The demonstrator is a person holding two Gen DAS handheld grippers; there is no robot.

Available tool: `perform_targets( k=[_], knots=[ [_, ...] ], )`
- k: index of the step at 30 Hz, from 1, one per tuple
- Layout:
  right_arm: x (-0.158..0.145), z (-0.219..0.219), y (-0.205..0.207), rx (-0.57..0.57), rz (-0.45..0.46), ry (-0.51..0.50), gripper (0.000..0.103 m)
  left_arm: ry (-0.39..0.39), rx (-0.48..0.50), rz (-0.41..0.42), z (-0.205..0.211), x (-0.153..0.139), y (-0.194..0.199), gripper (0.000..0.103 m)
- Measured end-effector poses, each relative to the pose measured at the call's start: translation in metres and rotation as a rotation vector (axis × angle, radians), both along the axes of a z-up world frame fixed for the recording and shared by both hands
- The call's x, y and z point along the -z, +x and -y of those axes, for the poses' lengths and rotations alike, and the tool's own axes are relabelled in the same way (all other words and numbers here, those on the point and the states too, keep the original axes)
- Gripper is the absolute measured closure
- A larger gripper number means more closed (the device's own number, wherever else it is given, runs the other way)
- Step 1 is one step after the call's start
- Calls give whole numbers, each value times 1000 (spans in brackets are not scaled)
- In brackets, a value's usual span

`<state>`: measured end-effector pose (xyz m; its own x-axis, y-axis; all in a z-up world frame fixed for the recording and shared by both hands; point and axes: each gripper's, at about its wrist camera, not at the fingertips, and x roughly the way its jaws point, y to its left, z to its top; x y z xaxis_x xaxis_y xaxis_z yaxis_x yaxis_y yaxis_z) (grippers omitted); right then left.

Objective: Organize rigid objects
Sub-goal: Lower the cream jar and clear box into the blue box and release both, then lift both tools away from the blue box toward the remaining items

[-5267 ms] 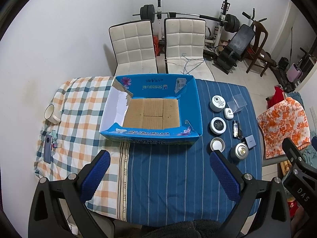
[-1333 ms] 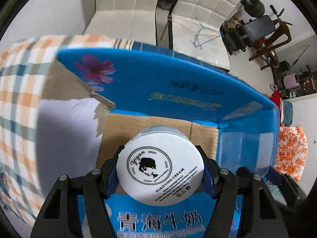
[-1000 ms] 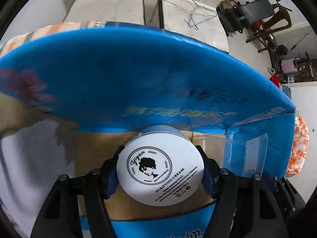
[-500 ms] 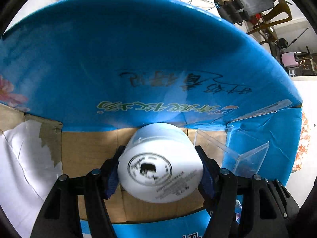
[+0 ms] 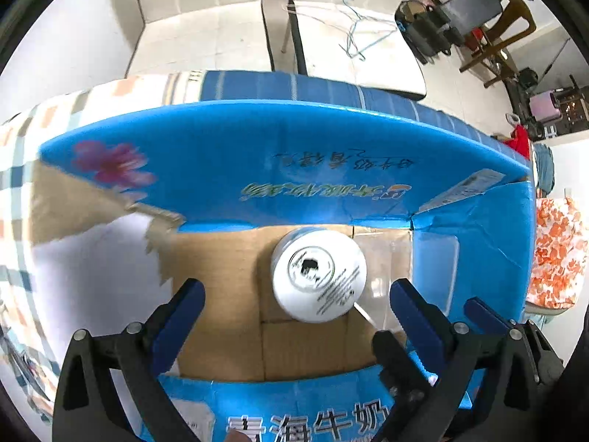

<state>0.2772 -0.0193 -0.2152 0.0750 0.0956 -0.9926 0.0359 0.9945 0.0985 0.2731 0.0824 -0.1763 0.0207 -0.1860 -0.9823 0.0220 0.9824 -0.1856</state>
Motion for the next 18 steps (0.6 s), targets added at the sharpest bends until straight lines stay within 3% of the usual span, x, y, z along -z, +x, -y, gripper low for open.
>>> perform_targets(
  k=[7, 13, 18],
  knots=[
    [-30, -9, -40, -26, 50, -59, 6, 80, -53, 115, -35, -28, -57, 0],
    [-73, -11, -83, -52, 124, -89, 6, 124, -82, 174, -33, -39, -81, 0],
    [-112, -9, -114, -67, 184, -89, 6, 137, -103, 235, -34, -70, -106, 0]
  ],
)
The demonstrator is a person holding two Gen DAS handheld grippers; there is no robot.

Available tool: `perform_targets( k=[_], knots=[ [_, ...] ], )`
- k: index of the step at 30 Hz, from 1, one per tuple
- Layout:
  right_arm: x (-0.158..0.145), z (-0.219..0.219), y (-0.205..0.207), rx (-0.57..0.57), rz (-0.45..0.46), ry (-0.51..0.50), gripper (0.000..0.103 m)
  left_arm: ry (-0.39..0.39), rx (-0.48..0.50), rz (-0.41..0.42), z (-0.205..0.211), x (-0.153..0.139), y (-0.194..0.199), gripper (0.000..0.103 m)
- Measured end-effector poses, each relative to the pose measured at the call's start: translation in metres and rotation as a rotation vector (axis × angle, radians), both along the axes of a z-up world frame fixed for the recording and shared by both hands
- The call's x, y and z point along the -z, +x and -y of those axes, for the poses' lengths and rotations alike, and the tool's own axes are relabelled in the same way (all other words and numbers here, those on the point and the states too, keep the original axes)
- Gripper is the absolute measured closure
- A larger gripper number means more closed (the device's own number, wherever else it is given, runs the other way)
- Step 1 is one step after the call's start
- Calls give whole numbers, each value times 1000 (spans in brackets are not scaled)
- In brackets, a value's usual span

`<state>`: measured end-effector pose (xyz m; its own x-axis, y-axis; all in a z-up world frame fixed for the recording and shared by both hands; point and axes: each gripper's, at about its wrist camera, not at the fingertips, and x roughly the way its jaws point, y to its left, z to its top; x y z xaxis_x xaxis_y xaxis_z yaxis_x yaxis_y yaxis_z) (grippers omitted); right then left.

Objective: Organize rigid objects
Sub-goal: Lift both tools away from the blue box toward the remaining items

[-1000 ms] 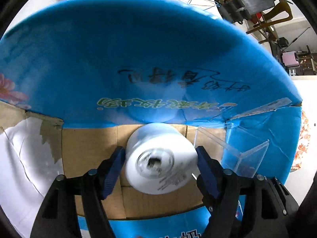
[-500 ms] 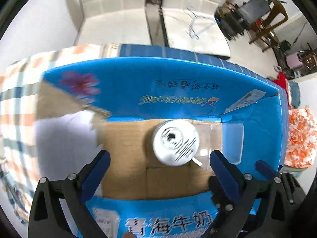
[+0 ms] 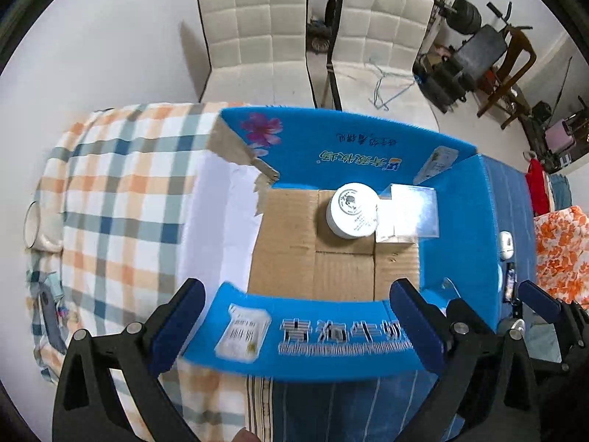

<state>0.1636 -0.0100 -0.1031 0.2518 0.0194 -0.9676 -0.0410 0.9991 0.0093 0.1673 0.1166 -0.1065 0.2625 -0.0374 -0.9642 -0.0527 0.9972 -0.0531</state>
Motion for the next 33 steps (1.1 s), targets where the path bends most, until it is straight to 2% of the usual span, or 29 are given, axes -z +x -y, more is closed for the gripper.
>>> perform_targets(
  k=[6, 11, 15, 23, 26, 29, 33],
  knots=[
    [-43, 3, -34, -16, 45, 31, 6, -6, 7, 66, -2, -48, -37, 0],
    [-75, 8, -62, -27, 91, 51, 6, -21, 10, 93, 0, -74, -60, 0],
    [-95, 13, -82, -38, 112, 74, 6, -46, 0, 103, 0, -88, -75, 0],
    [-118, 24, -102, -58, 139, 114, 6, -46, 7, 138, 11, -106, -90, 0],
    [-118, 37, -108, -48, 142, 117, 6, -58, 40, 138, 26, -104, -91, 0],
    [-104, 65, -114, -8, 117, 93, 6, -66, 92, 110, 53, -92, -90, 0],
    [-72, 140, -133, 138, 67, 40, 6, -89, 192, 49, 108, -64, -87, 0]
  ],
)
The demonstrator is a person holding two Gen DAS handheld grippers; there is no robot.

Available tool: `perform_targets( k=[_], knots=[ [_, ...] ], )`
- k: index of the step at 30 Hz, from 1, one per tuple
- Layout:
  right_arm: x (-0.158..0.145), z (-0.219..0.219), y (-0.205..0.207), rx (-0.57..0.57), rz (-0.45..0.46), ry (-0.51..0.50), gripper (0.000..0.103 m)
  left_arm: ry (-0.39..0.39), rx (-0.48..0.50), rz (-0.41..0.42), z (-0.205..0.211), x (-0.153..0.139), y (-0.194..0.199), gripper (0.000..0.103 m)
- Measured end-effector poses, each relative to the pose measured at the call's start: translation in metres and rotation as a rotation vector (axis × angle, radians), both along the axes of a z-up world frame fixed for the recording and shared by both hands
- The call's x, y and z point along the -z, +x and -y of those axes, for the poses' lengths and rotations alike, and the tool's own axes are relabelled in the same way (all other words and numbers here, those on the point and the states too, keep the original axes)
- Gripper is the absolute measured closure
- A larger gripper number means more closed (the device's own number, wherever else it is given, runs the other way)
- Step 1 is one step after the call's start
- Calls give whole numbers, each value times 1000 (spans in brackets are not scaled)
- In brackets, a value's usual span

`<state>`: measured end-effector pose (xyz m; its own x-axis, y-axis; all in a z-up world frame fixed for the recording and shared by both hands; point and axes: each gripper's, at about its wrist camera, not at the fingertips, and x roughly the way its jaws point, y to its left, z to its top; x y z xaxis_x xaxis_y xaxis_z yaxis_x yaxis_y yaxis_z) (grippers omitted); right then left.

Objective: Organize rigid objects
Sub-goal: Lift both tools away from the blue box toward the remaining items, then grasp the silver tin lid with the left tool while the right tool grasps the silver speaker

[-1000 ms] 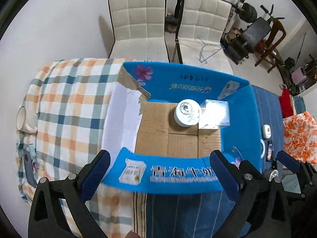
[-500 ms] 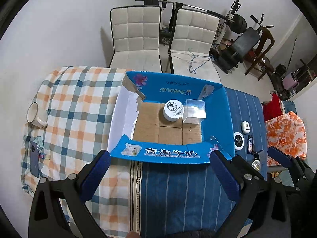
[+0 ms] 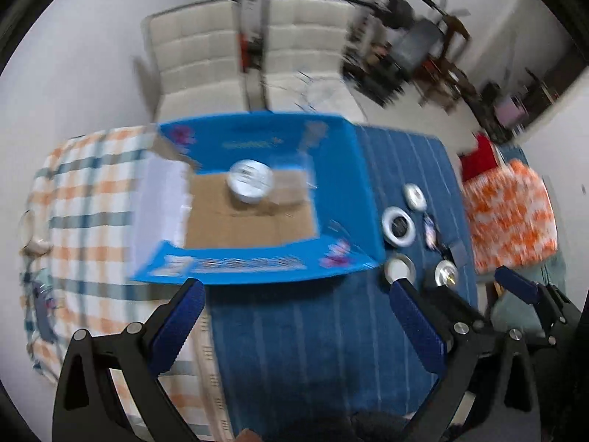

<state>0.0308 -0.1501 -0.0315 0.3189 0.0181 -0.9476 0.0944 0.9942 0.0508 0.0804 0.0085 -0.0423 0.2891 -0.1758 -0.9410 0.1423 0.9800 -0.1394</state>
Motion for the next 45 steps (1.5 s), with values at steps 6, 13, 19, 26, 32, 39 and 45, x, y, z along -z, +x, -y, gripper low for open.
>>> perform_targets(
  k=[6, 13, 19, 26, 32, 39, 45],
  knots=[
    [80, 124, -34, 221, -106, -19, 6, 13, 130, -86, 96, 66, -2, 0],
    [157, 197, -70, 327, -172, 19, 6, 32, 214, -252, 178, 154, -9, 0],
    [200, 205, -61, 282, -161, 71, 6, 96, 223, -267, 218, 198, 8, 0],
    [210, 190, -31, 165, -144, 76, 6, 136, 183, -310, 230, 236, 26, 7],
    [218, 167, -4, 88, -147, 34, 6, 165, 187, -296, 236, 242, 28, 41],
    [245, 158, 14, 105, -200, 51, 28, 153, 180, -291, 221, 236, 33, 40],
    [243, 154, 14, 132, -176, 36, 29, 148, 177, -297, 216, 234, 36, 41]
  ],
)
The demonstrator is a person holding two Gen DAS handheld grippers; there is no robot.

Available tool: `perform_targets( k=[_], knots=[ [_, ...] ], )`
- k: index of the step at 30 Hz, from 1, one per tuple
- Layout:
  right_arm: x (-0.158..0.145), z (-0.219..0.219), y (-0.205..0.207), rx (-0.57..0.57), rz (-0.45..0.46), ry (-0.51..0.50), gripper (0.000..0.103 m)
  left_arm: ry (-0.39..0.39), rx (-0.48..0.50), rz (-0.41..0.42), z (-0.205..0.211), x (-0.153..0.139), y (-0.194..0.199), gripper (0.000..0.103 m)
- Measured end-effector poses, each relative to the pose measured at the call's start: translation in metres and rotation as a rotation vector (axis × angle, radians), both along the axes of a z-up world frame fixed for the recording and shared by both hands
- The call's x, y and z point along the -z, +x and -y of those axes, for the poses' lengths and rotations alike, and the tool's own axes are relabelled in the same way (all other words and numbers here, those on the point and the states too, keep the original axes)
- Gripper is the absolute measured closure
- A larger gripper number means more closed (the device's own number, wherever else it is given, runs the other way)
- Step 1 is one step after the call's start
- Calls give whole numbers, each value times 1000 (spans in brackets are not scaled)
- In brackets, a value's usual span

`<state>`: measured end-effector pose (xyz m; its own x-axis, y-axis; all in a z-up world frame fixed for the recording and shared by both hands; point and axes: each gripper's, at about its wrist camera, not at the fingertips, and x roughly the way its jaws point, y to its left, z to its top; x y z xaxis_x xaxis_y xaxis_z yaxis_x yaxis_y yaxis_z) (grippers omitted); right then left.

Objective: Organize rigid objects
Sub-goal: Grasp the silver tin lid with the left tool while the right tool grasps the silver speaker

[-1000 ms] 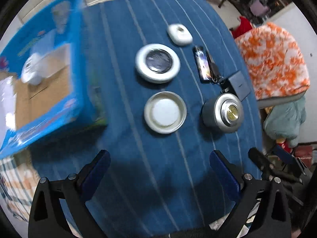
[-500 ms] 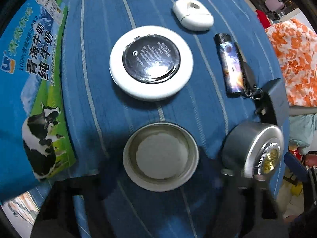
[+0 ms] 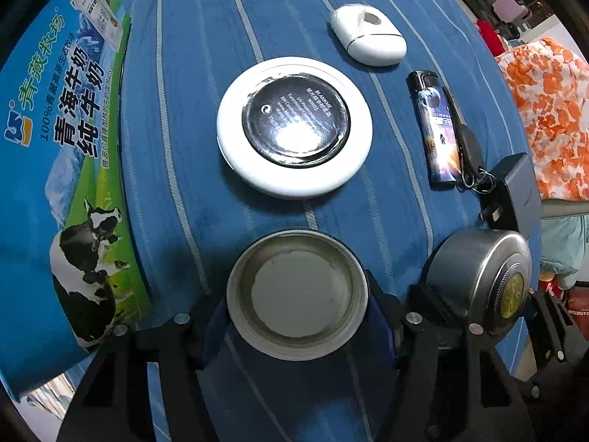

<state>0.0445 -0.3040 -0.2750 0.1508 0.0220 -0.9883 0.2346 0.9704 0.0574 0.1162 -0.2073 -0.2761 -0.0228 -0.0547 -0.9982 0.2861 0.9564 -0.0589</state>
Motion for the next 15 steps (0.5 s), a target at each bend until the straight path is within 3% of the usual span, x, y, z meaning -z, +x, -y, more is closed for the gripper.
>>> perform_targets(
  k=[6, 15],
  knots=[
    [-4, 11, -12, 16, -10, -39, 29, 1, 16, 7, -1, -5, -2, 41],
    [-18, 25, -47, 42, 15, -72, 30, -33, 64, 79, -4, -43, -31, 41]
  ],
)
